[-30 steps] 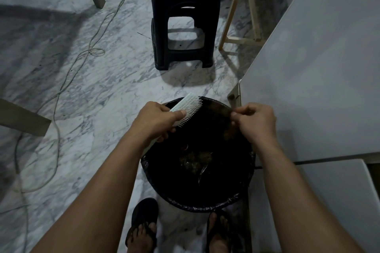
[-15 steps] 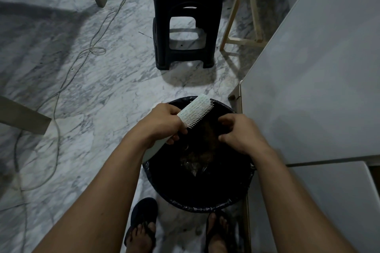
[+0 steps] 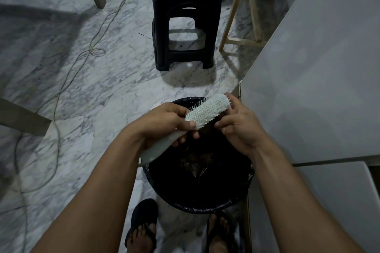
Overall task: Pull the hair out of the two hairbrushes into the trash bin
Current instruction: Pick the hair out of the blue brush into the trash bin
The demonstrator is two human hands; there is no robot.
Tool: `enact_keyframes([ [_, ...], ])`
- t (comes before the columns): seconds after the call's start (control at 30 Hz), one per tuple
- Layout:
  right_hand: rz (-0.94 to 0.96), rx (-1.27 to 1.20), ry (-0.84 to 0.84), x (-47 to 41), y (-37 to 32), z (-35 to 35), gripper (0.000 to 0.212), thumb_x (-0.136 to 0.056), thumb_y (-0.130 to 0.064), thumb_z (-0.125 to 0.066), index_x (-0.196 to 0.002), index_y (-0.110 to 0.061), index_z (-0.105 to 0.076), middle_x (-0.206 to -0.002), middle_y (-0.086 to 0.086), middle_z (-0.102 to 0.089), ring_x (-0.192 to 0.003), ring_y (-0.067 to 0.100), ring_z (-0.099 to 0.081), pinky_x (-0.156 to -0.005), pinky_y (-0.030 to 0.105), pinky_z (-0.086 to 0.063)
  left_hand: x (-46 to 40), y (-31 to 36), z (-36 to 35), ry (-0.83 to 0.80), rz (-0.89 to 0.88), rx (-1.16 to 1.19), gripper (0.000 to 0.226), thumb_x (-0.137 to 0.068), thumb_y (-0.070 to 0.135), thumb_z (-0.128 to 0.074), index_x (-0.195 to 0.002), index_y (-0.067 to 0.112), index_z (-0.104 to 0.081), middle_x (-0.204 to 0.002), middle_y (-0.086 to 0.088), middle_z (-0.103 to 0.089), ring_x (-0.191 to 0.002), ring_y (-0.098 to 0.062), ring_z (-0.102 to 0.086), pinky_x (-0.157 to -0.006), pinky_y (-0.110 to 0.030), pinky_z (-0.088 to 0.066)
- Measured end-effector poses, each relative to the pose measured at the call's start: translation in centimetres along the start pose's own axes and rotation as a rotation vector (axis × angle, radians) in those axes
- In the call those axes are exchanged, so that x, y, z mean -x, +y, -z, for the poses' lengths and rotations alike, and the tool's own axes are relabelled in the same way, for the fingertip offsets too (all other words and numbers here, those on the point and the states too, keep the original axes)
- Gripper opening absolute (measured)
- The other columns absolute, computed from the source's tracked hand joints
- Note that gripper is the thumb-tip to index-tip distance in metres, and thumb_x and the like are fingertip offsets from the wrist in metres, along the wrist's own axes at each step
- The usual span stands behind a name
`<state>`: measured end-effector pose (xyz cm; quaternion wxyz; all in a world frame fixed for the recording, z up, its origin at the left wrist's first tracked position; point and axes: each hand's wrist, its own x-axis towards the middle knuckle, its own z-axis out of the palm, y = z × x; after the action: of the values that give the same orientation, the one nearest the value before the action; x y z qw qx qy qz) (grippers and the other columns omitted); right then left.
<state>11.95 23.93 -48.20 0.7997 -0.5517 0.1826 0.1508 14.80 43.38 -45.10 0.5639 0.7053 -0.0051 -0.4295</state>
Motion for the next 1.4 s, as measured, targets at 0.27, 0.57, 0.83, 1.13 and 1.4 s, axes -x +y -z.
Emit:
enact_keyframes([
  [0.27, 0.087, 0.508, 0.058, 0.0, 0.6, 0.9, 0.036, -0.100, -0.015, -0.041, -0.068, -0.019, -0.058, -0.046, -0.008, -0.042, -0.047, 0.010, -0.031, -0.049, 0.025, -0.024, 0.0, -0.1, 1.0, 0.386, 0.009, 0.071, 0.005, -0.092, 0.005, -0.064, -0.094, 0.002, -0.067, -0.081, -0.013, -0.073, -0.051, -0.016, -0.053, -0.047, -0.026, -0.045],
  [0.57, -0.137, 1.130, -0.043, 0.5, 0.6, 1.7, 0.031, -0.098, -0.017, -0.046, -0.072, -0.019, -0.063, -0.059, -0.003, -0.055, -0.048, 0.006, -0.045, -0.048, 0.019, -0.034, 0.2, -0.9, 2.5, 0.610, -0.050, 0.053, 0.008, -0.087, 0.007, -0.070, -0.095, 0.004, -0.068, -0.078, -0.013, -0.071, -0.056, -0.022, -0.056, -0.064, -0.039, -0.050],
  [0.83, 0.091, 0.930, 0.197, 0.0, 0.4, 1.8, 0.040, -0.081, 0.011, -0.052, -0.100, -0.017, -0.075, -0.097, 0.000, -0.073, -0.093, 0.007, -0.066, -0.087, 0.015, -0.048, 0.5, -0.2, 1.1, 0.400, -0.025, -0.004, 0.003, -0.086, 0.005, -0.072, -0.089, 0.006, -0.072, -0.059, -0.002, -0.065, -0.049, -0.011, -0.060, -0.044, -0.020, -0.050],
  [1.13, 0.030, 0.213, 0.152, 0.0, -0.4, 1.1, 0.038, -0.091, -0.012, -0.060, -0.127, -0.021, -0.054, -0.102, -0.004, -0.071, -0.091, 0.023, -0.072, -0.081, 0.039, -0.058, 0.2, -0.4, 0.3, 0.251, -0.010, -0.073, 0.011, -0.081, 0.006, -0.078, -0.091, 0.002, -0.076, -0.067, -0.005, -0.073, -0.062, -0.018, -0.069, -0.058, -0.027, -0.057],
  [1.4, 0.084, 0.297, 0.201, 0.0, 0.2, 1.2, 0.031, -0.081, -0.006, -0.071, -0.111, -0.016, -0.067, -0.105, 0.017, -0.069, -0.086, 0.026, -0.070, -0.069, 0.040, -0.060, -0.1, -3.0, -2.0, 0.289, -0.029, -0.044, 0.015, -0.083, 0.007, -0.076, -0.097, 0.003, -0.072, -0.081, -0.015, -0.073, -0.067, -0.026, -0.068, -0.060, -0.032, -0.056],
])
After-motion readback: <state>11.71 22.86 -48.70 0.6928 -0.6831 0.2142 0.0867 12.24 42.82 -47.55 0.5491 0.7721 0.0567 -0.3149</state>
